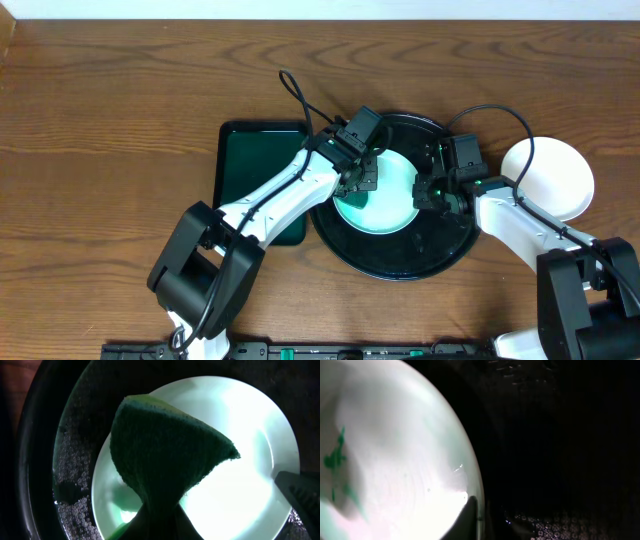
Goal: Clean dirty plates on tray and stack at the side
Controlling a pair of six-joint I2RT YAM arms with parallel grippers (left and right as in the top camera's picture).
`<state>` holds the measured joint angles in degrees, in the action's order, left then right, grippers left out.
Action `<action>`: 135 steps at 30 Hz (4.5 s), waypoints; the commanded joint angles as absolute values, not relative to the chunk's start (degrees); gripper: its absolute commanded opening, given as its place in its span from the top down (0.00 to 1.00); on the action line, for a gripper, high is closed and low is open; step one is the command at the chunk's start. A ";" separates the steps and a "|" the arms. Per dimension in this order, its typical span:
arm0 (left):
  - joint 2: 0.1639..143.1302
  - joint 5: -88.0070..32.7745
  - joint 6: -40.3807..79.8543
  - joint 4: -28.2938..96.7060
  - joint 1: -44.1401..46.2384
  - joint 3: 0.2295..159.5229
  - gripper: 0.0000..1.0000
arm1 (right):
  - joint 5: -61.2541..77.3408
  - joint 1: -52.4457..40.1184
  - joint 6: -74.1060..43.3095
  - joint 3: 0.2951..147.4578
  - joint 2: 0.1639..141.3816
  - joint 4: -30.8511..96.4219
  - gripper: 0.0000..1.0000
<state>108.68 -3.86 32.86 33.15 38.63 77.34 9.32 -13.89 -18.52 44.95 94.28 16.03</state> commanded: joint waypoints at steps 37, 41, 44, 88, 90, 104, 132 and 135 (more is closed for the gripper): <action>114.41 1.65 33.34 32.53 38.85 77.23 0.93 | 8.84 -14.37 -15.55 45.15 94.85 14.33 0.99; 117.08 -0.51 33.32 32.53 39.24 77.19 0.93 | 8.84 -14.37 -15.57 45.15 94.85 14.35 0.99; 119.24 -1.10 33.32 32.49 39.31 77.19 0.93 | 8.84 -14.35 -15.57 45.06 94.85 14.35 0.99; 107.37 -0.80 31.59 29.69 39.31 75.94 0.93 | 9.54 -14.66 -15.59 44.86 94.85 13.89 0.99; 109.23 -0.82 31.59 29.69 39.35 75.96 0.93 | 9.52 -15.00 -15.57 44.86 94.85 13.69 0.99; 118.43 -19.73 31.59 29.58 39.35 75.96 0.93 | 9.50 -15.86 -15.57 44.86 94.85 13.45 0.99; 100.49 -7.14 32.23 31.94 36.56 78.11 0.93 | 9.50 -15.86 -15.57 44.86 94.85 13.50 0.99; 101.73 -5.80 32.21 32.77 36.73 76.99 0.92 | 9.50 -15.86 -15.57 44.86 94.85 13.50 0.99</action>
